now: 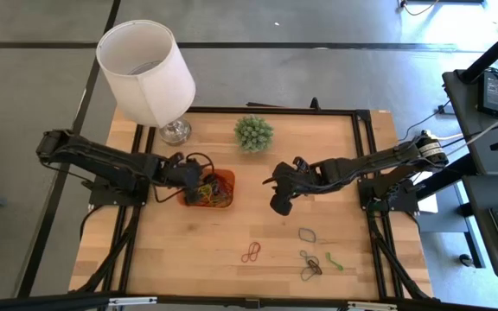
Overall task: Pick and place rubber bands into bin
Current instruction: Put the blue rubber band into the orange bin
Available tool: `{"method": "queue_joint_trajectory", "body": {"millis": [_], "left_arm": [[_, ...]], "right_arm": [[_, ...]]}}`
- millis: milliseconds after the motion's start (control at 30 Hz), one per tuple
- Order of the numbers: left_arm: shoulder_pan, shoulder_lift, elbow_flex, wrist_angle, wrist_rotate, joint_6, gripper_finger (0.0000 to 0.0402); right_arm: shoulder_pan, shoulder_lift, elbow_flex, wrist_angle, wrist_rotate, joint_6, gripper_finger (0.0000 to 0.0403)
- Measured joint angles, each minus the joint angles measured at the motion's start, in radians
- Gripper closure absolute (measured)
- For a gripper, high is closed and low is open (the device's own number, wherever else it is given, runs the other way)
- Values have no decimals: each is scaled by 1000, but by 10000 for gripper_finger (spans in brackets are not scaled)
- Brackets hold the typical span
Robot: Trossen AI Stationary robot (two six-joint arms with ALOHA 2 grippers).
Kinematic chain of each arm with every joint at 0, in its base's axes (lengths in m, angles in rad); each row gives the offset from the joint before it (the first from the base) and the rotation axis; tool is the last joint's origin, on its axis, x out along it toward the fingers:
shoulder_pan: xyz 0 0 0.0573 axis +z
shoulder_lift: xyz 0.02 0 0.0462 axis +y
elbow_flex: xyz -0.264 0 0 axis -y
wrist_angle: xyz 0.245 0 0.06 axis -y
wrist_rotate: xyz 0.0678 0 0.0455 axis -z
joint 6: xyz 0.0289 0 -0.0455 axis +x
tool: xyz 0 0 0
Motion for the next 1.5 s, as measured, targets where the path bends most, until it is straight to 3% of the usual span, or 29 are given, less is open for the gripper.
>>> {"method": "queue_joint_trajectory", "body": {"millis": [400, 633, 933, 1200, 1500], "left_arm": [[0, 0, -27, -12, 36, -29, 296], [0, 0, 31, -44, 23, -25, 277], [-4, 0, 187, -72, -18, 47, 309], [-108, -26, 203, 53, -123, 202, 393], [-234, -147, 203, 91, -171, 319, 400]], "right_arm": [[3, -1, -2, 16, -2, 0, 277], [3, -1, -2, 23, -2, -3, 277], [21, -1, -2, 5, -2, 49, 277], [81, -1, -2, -123, -7, 207, 280], [189, -1, -2, -201, -124, 495, 354]]}}
